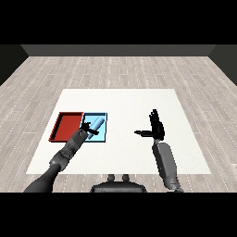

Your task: Pick the blue can and put it in the blue box

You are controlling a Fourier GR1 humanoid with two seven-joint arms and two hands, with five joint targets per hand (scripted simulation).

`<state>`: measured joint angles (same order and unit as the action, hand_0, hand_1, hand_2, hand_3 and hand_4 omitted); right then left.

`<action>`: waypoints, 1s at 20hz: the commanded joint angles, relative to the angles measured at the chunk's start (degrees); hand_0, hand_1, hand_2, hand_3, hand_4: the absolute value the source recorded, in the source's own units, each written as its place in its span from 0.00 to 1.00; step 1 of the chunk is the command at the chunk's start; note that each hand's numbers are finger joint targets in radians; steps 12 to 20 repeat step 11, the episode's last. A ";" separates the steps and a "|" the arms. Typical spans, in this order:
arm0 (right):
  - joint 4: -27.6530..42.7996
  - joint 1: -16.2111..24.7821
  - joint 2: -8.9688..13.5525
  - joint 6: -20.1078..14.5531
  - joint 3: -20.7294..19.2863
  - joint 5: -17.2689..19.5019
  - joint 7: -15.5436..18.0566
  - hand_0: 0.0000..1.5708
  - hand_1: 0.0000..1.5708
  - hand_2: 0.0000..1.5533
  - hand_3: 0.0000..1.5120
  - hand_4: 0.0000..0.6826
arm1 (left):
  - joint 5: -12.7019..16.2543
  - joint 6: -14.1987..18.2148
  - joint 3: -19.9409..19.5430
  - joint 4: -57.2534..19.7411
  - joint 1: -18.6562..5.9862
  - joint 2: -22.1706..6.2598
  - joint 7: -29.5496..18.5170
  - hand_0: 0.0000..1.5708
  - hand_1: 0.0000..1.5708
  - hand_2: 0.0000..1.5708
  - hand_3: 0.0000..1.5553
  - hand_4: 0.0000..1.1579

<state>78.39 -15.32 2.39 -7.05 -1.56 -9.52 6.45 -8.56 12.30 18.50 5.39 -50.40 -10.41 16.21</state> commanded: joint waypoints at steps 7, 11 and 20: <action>0.16 -0.44 1.81 0.91 0.23 1.23 0.62 0.00 0.00 0.00 0.00 0.00 | 5.85 30.94 -8.49 9.15 3.95 -0.43 -16.58 0.00 0.00 0.00 0.00 0.00; 0.88 3.42 2.62 1.94 2.42 3.81 3.35 0.00 0.00 0.00 0.00 0.00 | 11.74 26.42 -14.40 22.19 4.74 -1.09 -32.14 0.00 0.00 0.00 0.00 0.00; 0.88 3.42 2.62 1.94 2.42 3.81 3.35 0.00 0.00 0.00 0.00 0.00 | 11.74 26.42 -14.40 22.19 4.74 -1.09 -32.14 0.00 0.00 0.00 0.00 0.00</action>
